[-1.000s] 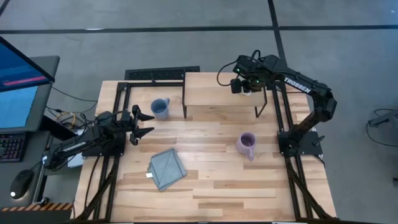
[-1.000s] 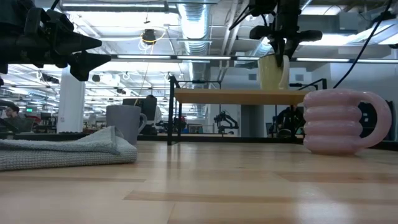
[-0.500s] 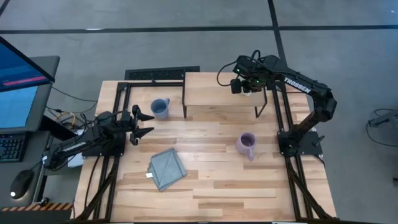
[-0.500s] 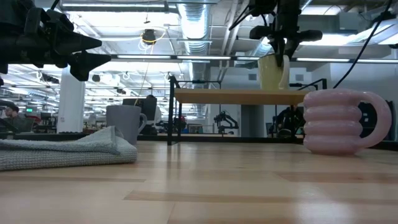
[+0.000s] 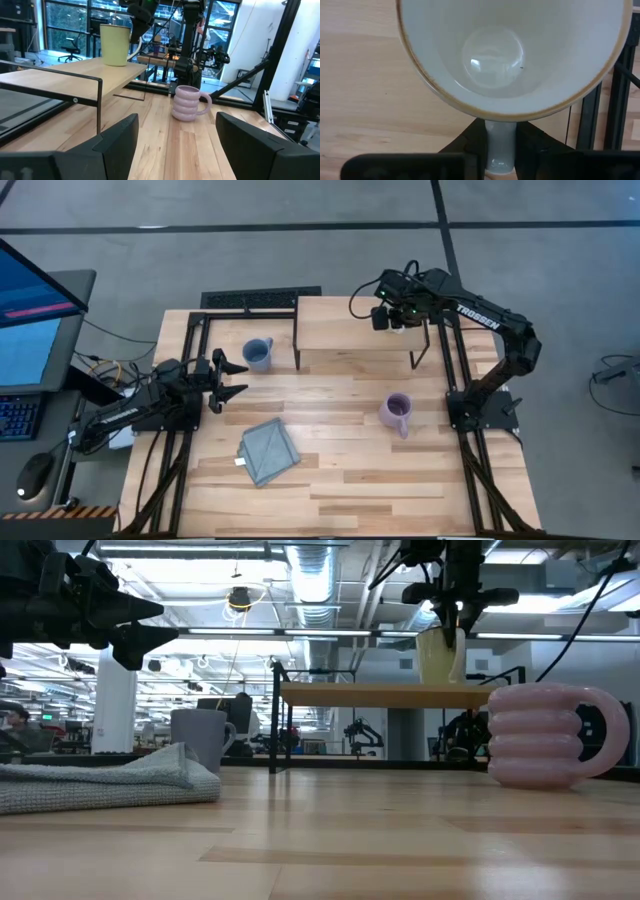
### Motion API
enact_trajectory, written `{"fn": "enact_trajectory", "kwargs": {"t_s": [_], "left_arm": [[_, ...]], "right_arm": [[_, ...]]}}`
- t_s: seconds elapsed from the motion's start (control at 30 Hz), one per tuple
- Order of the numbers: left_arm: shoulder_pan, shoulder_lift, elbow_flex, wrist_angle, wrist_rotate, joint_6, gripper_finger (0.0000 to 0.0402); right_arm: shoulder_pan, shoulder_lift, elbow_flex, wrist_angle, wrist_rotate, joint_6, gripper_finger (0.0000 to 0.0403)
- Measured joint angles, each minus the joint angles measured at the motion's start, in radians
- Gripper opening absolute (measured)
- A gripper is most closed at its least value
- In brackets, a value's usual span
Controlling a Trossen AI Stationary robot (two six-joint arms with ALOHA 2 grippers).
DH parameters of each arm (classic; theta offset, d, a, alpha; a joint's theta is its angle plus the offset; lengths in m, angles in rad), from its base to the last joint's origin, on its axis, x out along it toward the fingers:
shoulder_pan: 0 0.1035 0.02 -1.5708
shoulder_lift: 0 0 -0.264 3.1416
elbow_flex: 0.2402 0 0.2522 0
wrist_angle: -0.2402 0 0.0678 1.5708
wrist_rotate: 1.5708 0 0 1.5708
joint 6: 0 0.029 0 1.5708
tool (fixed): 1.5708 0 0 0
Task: Stack small to large cups/mugs on shelf
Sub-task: Put the green mug on the shelf
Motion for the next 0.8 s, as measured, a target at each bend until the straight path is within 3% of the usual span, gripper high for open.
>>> {"fn": "enact_trajectory", "kwargs": {"t_s": [0.8], "left_arm": [[0.000,0.000,0.000,0.000,0.000,0.000,0.0257]], "right_arm": [[0.000,0.000,-0.001,-0.016,0.000,-0.001,0.0093]]}}
